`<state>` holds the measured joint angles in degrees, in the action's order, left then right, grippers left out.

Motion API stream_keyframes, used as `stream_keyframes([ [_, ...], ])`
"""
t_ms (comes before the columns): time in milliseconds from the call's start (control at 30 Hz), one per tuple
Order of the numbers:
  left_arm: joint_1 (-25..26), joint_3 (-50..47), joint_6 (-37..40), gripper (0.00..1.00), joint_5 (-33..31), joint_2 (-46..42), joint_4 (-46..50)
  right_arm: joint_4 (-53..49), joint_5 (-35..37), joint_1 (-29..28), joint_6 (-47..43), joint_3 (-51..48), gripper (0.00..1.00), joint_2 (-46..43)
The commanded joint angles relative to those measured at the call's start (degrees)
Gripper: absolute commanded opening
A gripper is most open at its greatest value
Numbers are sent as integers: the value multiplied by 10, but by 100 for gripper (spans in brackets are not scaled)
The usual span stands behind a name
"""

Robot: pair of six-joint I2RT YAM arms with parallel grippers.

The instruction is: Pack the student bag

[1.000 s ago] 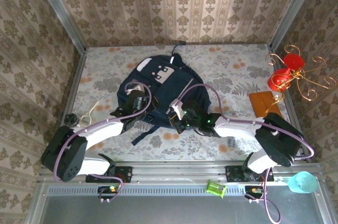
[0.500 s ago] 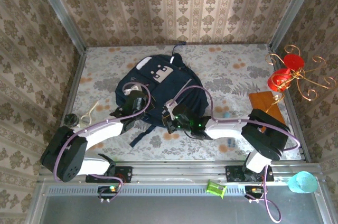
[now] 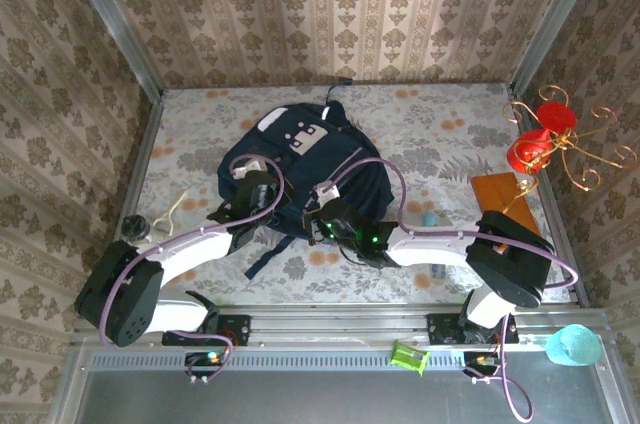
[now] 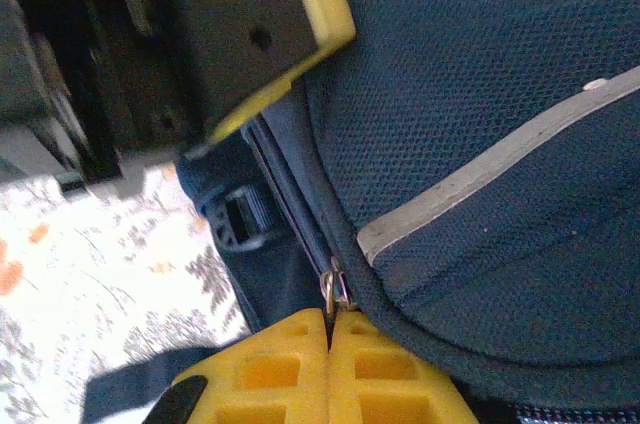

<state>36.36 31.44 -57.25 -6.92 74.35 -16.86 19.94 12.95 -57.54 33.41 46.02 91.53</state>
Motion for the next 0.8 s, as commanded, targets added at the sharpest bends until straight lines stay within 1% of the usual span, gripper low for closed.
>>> stream_keyframes([
  [0,23,-7,-6,0,36,-15,-16,38,25,-2,66,47,0,-19],
  [67,23,-7,-6,0,37,-16,-17,32,21,-2,99,48,0,-16],
  [133,24,-8,-6,0,38,-16,-17,18,28,-7,111,58,0,-10],
  [233,26,-7,-7,0,38,-17,-19,8,29,-8,115,71,0,9],
  [433,27,-8,-5,0,40,-15,-21,29,4,-14,115,96,0,59],
  [533,21,-6,6,0,44,-14,-18,31,-4,-14,102,97,0,61],
  [600,1,-6,15,0,63,-16,-14,21,-2,-13,75,85,5,39],
  [700,-49,5,52,0,121,-20,11,-15,-12,-2,33,50,19,-14],
  [767,-76,20,96,0,157,-28,48,-39,-34,19,7,14,28,-60],
])
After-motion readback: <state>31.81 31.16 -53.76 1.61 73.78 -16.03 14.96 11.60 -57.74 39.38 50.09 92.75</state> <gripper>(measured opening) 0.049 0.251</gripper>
